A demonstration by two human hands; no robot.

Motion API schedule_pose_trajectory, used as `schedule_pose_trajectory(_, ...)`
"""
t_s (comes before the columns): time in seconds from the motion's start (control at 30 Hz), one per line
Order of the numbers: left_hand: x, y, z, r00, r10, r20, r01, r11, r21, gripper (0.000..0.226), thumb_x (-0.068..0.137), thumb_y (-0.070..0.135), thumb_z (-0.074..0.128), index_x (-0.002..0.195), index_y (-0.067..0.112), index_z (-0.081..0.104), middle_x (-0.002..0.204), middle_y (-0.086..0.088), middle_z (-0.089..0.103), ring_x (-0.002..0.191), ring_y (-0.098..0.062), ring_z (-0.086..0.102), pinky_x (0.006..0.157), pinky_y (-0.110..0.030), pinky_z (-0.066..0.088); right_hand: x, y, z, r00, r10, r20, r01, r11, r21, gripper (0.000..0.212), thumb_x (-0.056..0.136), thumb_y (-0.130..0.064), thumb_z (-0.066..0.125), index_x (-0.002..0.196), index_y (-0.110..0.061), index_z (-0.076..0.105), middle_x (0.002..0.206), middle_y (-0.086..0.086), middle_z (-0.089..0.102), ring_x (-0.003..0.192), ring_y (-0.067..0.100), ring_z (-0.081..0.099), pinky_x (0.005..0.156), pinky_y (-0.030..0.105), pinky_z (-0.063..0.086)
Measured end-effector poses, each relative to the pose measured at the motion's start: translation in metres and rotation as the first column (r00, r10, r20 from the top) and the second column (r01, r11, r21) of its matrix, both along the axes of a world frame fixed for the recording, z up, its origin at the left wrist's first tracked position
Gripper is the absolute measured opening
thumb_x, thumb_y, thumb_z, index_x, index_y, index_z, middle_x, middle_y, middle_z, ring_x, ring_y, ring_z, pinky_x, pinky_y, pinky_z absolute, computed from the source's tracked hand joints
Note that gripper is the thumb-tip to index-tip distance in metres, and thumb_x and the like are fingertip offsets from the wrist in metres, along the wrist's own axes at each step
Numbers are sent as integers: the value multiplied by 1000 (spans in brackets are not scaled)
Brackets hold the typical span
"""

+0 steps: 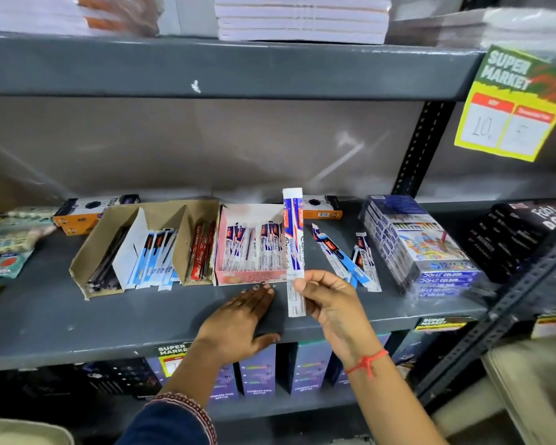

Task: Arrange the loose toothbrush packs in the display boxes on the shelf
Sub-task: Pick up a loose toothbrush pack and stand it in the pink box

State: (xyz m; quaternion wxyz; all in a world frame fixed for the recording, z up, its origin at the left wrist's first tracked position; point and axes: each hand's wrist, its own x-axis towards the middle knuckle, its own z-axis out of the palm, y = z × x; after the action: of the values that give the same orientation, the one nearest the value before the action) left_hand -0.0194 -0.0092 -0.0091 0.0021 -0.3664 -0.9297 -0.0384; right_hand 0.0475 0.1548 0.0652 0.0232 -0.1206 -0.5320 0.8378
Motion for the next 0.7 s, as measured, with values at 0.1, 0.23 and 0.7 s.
schedule_pose_trajectory(0.1,0,0,0,1000,-3,-9,3,1000,5,102,63,76,1,146,17,2,155,-3,10,141,-17,9,103,-21,-1,-1,0,0,1000,3,8,-3,1000,7,20,80,7,62,72,-11,64,53,-6,70,47,2,57,49,13,43)
schedule_pose_trajectory(0.23,-2,-1,-3,1000,17,22,-17,1000,-10,101,65,79,4,146,19,3,155,-1,10,141,-16,9,109,-23,5,-5,-2,-1,999,21,50,-20,1000,-11,22,81,7,60,71,-11,64,52,-5,71,45,1,61,46,11,47)
schedule_pose_trajectory(0.7,1,-11,-12,983,186,-16,-181,972,153,70,90,60,14,145,17,18,153,0,22,139,-17,17,111,-25,12,-114,-25,-4,973,-56,224,-54,888,457,34,76,12,65,63,-17,52,80,16,62,66,26,59,64,37,53)
